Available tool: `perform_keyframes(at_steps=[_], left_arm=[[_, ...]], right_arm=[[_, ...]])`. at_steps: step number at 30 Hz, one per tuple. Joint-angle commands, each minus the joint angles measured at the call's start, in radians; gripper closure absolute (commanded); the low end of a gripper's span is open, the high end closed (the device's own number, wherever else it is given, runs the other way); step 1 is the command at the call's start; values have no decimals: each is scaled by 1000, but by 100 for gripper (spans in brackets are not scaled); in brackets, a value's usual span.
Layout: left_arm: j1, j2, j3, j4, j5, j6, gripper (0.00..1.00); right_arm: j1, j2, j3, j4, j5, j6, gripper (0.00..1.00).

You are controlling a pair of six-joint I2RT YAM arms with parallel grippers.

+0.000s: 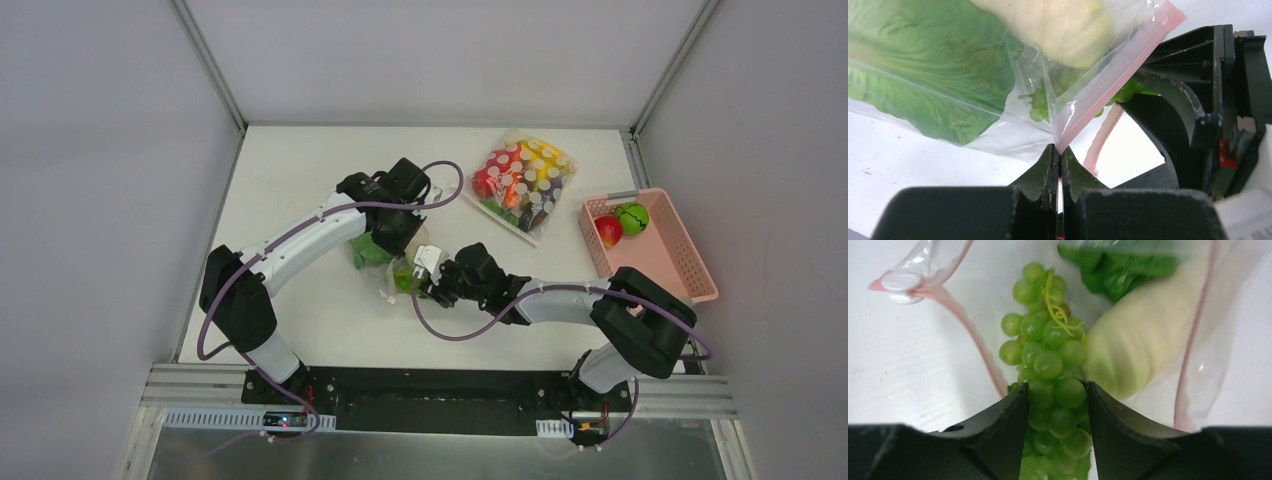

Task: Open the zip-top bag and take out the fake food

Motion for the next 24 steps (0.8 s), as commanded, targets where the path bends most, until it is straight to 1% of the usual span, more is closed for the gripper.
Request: perform_keyframes(at_steps=[1,7,12,14,16,18,24], left_arm=[[-2,-36,29,9,15,-18,100],[-2,-39,29,14,51,-14,100],[-3,-42,26,19,67,-9,100],[-1,-40,26,20,76,-9,100],[-2,-36,28,19,78,-10,100],[-2,-36,29,17,73,-10,100],[-3,-32,30,11,41,-10,100]], right_arm=[[1,-3,-36,-1,14,24,51],[2,41,-31,38,53,15,44],[3,76,-22,96,87,15,44],[3,81,-11,104,85,15,45],[5,77,0,101,79,19,49],[8,57,17,81,69,26,55],[10,-49,76,-69,17,50,81]])
